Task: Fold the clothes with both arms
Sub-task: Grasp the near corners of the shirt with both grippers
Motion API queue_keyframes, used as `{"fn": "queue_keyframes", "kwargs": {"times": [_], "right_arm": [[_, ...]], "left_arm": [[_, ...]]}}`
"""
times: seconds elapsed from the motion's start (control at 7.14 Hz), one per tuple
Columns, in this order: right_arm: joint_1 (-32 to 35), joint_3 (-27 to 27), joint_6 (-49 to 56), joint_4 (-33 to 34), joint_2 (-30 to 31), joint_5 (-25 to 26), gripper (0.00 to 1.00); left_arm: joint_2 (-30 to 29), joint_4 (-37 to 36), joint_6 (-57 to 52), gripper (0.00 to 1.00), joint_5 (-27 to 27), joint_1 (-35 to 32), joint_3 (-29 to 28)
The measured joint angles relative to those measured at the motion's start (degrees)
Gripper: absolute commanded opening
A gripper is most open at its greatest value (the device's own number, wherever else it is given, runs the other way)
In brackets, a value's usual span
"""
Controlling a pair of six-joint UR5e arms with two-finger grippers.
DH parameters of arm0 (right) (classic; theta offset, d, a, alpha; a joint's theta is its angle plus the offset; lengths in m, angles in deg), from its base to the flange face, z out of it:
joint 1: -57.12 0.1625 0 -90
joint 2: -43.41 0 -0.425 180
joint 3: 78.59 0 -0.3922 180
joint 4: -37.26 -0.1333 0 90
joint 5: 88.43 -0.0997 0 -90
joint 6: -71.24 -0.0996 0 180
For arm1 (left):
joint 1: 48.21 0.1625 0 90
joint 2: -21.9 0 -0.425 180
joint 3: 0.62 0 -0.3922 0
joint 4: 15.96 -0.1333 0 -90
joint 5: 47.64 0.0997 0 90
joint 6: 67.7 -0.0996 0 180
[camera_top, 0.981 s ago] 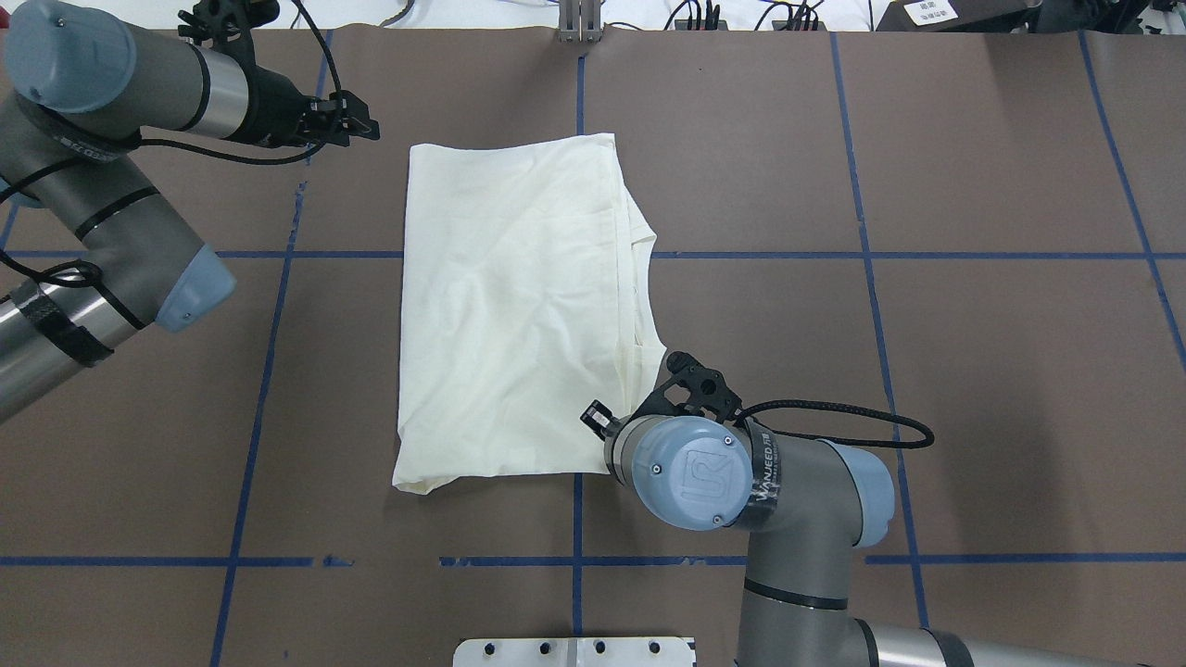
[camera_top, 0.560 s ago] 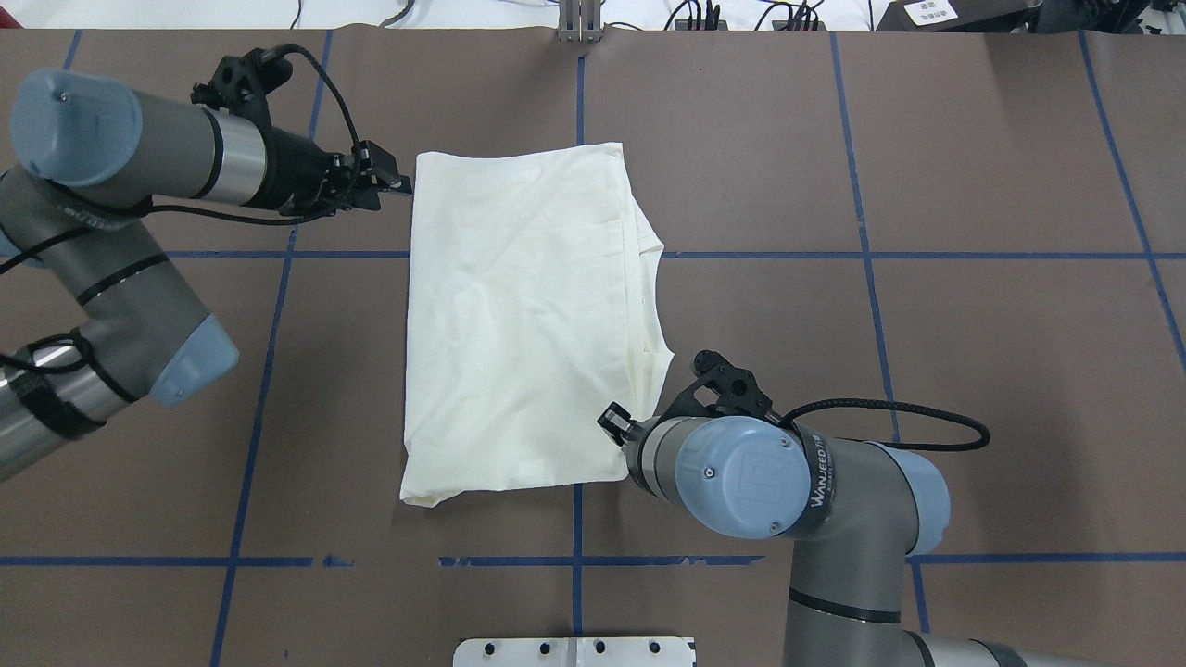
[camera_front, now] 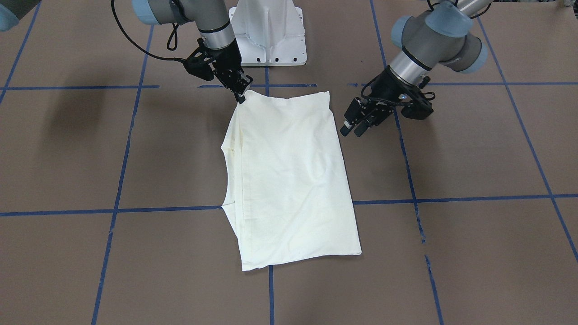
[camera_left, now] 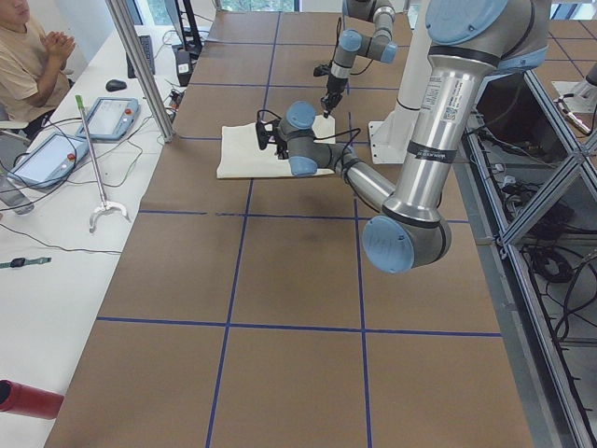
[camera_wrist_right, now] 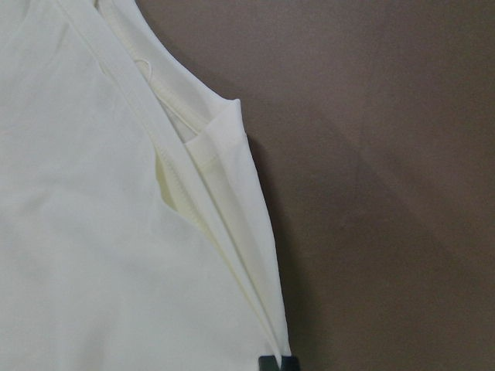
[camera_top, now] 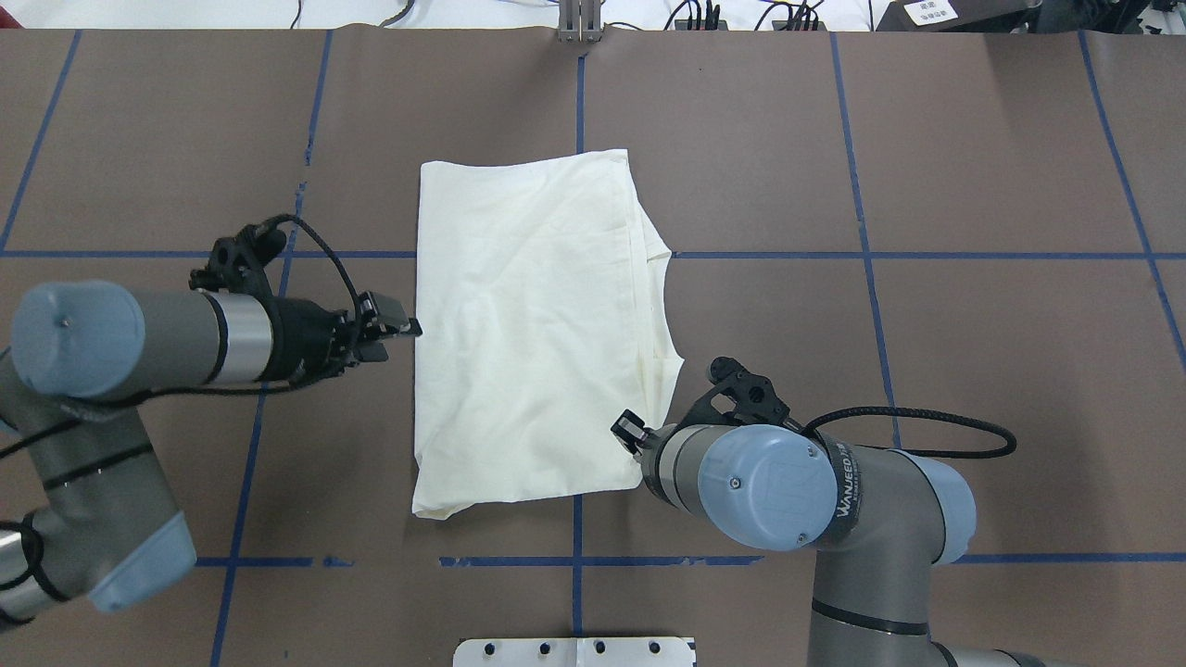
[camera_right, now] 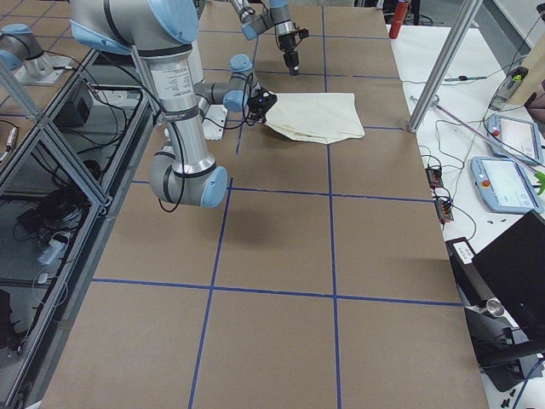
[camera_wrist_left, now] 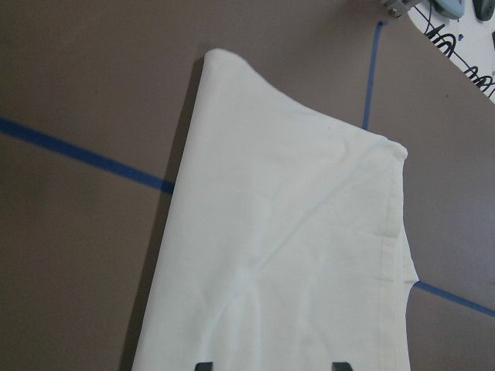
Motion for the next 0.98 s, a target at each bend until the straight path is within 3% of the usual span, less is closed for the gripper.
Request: {"fn": "queue_keyframes", "kwargs": {"times": [0.28, 0.56, 0.7, 0.84, 0.98], "right_arm": [[-0.3, 0.0, 0.0, 0.0, 0.3, 0.0, 0.0], [-0.4, 0.1, 0.0, 0.0, 0.3, 0.1, 0.0], [-0.4, 0.1, 0.0, 0.0, 0.3, 0.1, 0.0], [-0.4, 0.1, 0.0, 0.0, 0.3, 0.1, 0.0], [-0.4, 0.1, 0.0, 0.0, 0.3, 0.1, 0.0]], "left_arm": [[1.0, -2.8, 6.8, 0.61, 6.1, 8.7, 0.9], [1.1, -4.5, 9.0, 0.6, 8.5, 11.8, 0.9], [1.2, -4.9, 9.2, 0.53, 8.8, 12.2, 0.9], [1.3, -5.4, 9.6, 0.32, 8.9, 12.8, 0.9], [1.3, -6.1, 10.5, 0.0, 9.0, 13.6, 1.0]]}}
